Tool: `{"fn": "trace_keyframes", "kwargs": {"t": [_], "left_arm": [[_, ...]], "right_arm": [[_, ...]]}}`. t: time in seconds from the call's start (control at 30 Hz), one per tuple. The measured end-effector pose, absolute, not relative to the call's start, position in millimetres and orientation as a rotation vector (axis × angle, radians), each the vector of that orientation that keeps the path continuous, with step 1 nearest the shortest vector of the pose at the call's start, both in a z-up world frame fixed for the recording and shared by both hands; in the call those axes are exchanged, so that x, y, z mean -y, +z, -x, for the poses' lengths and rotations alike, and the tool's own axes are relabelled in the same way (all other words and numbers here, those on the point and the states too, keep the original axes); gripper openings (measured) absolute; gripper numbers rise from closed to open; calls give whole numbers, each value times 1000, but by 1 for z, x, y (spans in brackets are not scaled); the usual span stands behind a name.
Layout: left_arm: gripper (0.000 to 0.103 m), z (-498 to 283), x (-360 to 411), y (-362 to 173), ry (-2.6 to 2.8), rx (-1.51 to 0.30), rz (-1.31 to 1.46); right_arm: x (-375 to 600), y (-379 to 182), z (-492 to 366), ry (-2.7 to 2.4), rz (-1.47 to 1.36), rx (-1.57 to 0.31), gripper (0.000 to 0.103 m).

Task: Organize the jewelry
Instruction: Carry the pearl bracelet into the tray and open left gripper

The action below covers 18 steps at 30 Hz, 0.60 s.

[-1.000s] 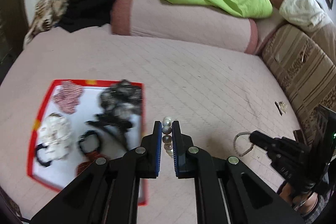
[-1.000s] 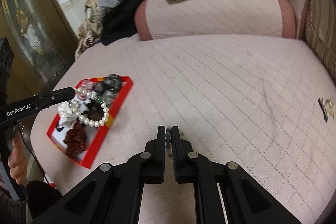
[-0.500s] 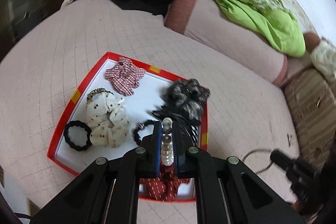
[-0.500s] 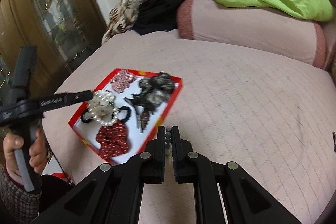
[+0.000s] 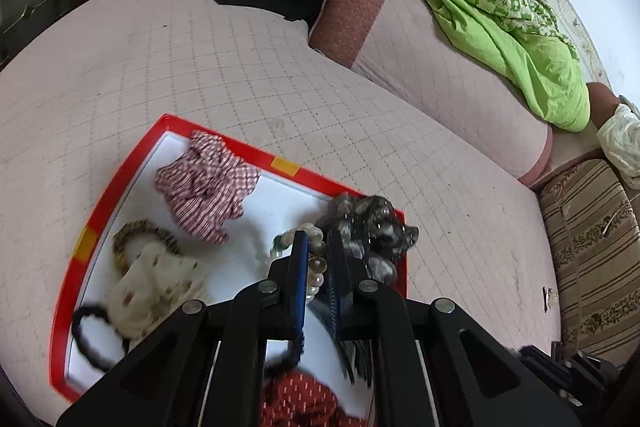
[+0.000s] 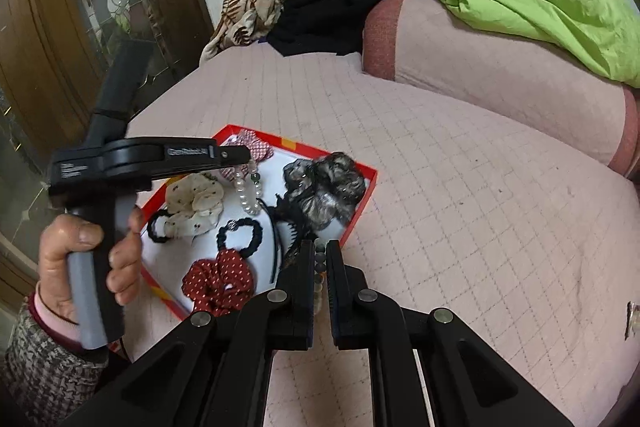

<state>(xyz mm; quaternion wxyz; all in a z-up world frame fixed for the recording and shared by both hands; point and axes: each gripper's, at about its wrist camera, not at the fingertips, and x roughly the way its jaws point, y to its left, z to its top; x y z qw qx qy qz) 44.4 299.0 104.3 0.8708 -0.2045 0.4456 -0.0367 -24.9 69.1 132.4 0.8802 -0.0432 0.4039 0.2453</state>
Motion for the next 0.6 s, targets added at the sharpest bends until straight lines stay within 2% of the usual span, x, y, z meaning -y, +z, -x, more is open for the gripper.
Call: {"fn": "trace_keyframes", "kwargs": {"t": [0.3, 0.6], "left_arm": [[9, -69, -319, 80, -4, -969, 396], [9, -80, -336, 56, 27, -1011, 445]], "right_arm": [[-80, 137, 18, 542, 53, -841, 7], [-130, 114, -1, 634, 24, -916, 7]]}}
